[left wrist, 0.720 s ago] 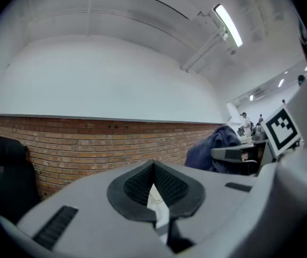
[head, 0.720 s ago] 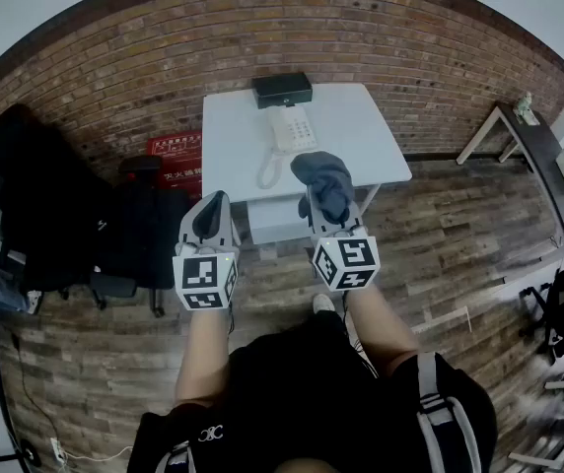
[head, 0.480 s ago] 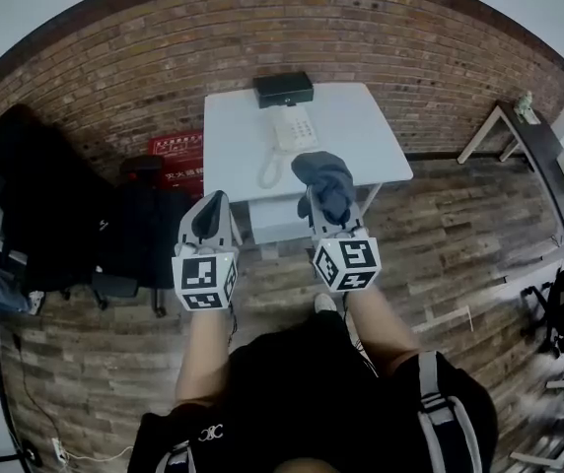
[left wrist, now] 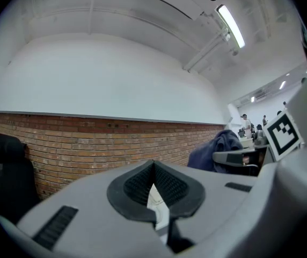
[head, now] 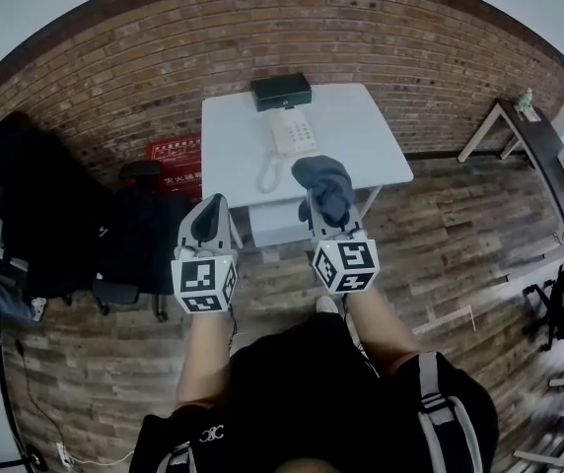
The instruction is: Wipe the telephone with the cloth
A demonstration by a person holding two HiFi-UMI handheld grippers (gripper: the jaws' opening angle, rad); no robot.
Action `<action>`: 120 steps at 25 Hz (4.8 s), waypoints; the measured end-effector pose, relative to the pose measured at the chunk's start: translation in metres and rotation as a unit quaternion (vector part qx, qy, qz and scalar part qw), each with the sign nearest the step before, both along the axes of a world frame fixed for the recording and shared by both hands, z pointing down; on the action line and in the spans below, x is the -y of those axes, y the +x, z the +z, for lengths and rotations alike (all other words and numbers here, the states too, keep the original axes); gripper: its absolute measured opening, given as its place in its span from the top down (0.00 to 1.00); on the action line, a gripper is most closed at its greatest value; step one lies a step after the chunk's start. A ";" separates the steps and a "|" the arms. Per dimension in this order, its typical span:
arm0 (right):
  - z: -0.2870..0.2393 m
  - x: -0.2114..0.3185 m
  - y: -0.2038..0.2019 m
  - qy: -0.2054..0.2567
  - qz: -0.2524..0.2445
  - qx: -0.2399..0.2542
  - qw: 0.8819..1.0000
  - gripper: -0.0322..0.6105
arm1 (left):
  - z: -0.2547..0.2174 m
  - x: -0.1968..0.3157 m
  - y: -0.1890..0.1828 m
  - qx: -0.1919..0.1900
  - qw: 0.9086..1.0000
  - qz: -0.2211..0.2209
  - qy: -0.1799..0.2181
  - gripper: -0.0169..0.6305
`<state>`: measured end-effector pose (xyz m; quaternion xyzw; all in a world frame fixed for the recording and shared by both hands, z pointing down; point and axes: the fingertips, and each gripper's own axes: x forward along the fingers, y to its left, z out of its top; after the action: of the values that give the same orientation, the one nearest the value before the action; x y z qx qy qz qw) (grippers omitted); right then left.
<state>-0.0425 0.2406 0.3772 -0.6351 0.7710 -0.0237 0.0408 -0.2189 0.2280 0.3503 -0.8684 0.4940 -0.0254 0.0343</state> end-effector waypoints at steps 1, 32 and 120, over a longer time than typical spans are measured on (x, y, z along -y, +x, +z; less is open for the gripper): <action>0.001 0.002 0.002 -0.001 0.001 0.000 1.000 0.89 | 0.001 0.003 0.002 0.000 1.000 0.000 -0.001 0.98; 0.023 0.167 0.194 -0.027 -0.091 0.021 0.995 0.89 | 0.009 0.168 0.209 -0.012 0.998 -0.038 -0.049 0.98; 0.272 0.468 0.016 -0.319 -0.381 -0.191 0.846 0.89 | 0.137 0.446 0.068 -0.033 0.971 -0.102 -0.213 0.98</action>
<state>-0.0264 -0.2271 0.6495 -0.2611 0.8949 -0.1604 -0.3242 -0.1513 -0.2180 0.4870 -0.8009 0.5644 -0.1045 -0.1707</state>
